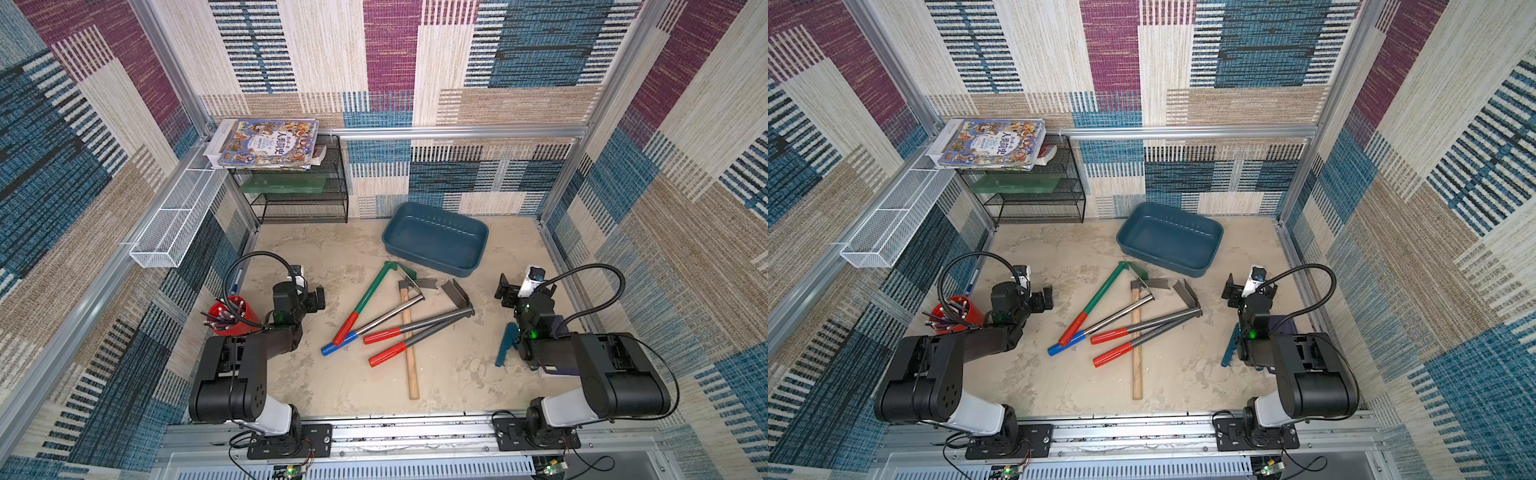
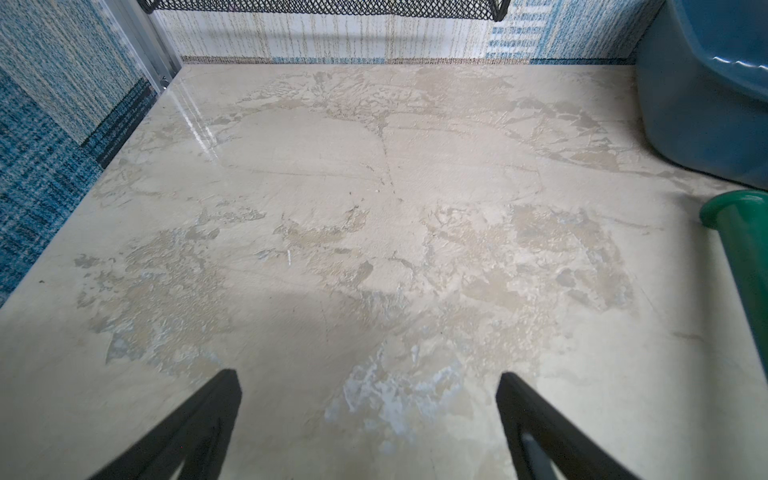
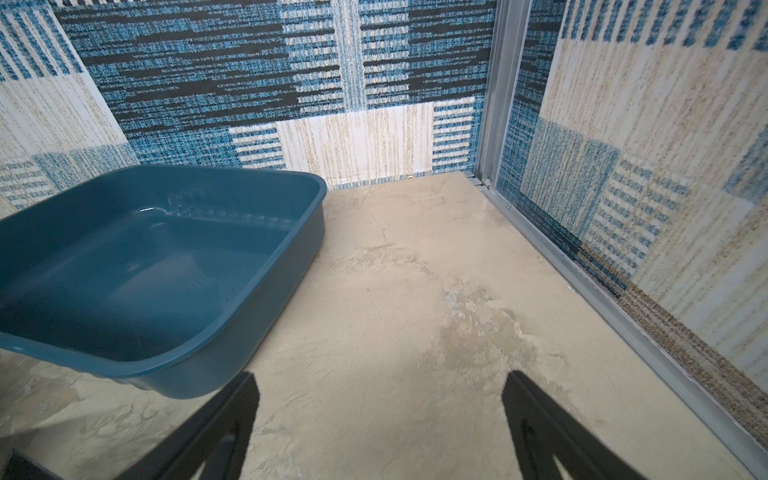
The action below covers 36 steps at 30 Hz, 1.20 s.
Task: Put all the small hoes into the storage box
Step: Pick up the hoe from the center of the board.
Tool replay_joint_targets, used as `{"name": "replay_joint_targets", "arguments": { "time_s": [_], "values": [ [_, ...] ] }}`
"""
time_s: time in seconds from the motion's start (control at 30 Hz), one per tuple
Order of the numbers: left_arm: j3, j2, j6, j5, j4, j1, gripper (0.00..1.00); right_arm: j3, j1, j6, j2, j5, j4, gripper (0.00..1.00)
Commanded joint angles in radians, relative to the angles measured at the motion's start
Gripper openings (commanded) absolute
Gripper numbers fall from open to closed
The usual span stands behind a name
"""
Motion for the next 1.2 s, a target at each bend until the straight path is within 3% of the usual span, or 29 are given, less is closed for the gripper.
{"name": "replay_joint_targets", "arguments": {
  "time_s": [0.0, 0.37, 0.63, 0.87, 1.17],
  "values": [
    [0.067, -0.025, -0.004, -0.005, -0.141, 0.000, 0.99, 0.058, 0.004, -0.010, -0.025, -0.006, -0.093, 0.95],
    [0.243, -0.065, -0.008, -0.030, -0.455, -0.035, 0.97, 0.242, 0.044, -0.016, -0.115, 0.025, -0.462, 0.96],
    [0.439, -0.076, -0.016, 0.051, -0.776, -0.170, 0.92, 0.292, 0.157, 0.023, -0.200, 0.057, -0.652, 0.96],
    [0.502, -0.120, 0.044, 0.094, -0.940, -0.285, 0.91, 0.397, 0.185, 0.190, -0.226, 0.097, -0.880, 0.96],
    [0.597, -0.117, 0.114, 0.288, -1.119, -0.384, 0.89, 0.465, 0.270, 0.316, -0.250, 0.134, -1.071, 0.96]
  ]
}}
